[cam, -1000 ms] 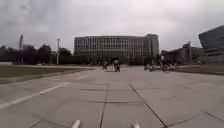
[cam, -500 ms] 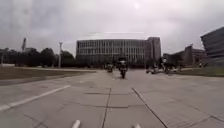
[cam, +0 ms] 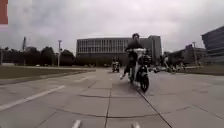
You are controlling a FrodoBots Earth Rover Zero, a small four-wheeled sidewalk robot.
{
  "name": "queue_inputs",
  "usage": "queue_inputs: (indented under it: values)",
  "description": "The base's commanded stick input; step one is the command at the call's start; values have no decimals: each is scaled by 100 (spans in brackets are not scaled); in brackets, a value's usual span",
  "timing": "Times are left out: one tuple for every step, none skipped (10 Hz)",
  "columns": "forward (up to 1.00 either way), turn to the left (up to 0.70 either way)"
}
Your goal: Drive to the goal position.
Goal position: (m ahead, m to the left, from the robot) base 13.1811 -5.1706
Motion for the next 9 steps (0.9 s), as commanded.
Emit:
queue_inputs:
  values:
    - [85, 0]
    - [85, 0]
    - [85, 0]
    - [85, 0]
    - [85, 0]
    - [85, 0]
    - [85, 0]
    - [85, 0]
    - [85, 0]
